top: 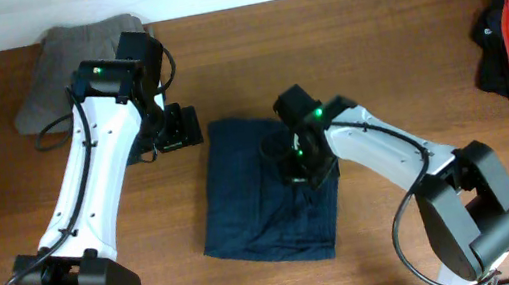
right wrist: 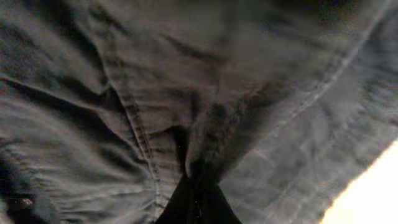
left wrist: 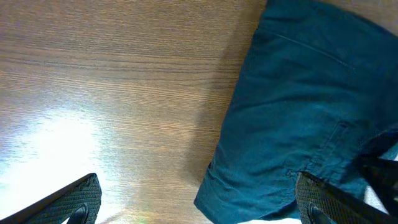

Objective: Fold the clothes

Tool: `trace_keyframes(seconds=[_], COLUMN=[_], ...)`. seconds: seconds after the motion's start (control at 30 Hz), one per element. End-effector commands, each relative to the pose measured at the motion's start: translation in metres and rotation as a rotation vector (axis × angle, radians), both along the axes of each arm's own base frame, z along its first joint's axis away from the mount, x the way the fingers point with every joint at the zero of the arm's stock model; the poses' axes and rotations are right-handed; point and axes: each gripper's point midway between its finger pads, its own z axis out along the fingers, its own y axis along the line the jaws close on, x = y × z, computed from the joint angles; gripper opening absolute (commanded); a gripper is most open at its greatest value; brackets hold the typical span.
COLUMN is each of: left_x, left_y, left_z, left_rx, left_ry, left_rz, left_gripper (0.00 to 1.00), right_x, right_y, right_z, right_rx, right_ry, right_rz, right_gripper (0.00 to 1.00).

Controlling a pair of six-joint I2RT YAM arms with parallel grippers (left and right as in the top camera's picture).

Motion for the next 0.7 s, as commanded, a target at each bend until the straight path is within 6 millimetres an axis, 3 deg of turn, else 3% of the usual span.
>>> trace_keyframes(seconds=[0.0, 0.3, 0.53, 0.67], left_x=[0.003, 0.003, 0.003, 0.003], left_y=[0.002, 0.002, 0.002, 0.002], left_z=[0.006, 0.006, 0.006, 0.006], left_rx=[0.008, 0.011, 0.011, 0.011], left_ry=[-0.023, -0.024, -0.024, -0.024], left_rz=[-0.007, -0.006, -0.006, -0.006], left_gripper=[0.99, 0.99, 0.99, 0.99], right_x=[0.019, 0.018, 0.004, -0.002], right_y=[0.007, -0.009, -0.047, -0.056], right_z=[0.024, 0.067, 0.074, 0.074], right_rx=[-0.008, -0.106, -0.302, -0.349], right_ry=[-0.069, -0.053, -0.013, 0.009], right_rz=[0.033, 0.023, -0.088, -0.124], right_gripper=[0.04, 0.04, 0.04, 0.04])
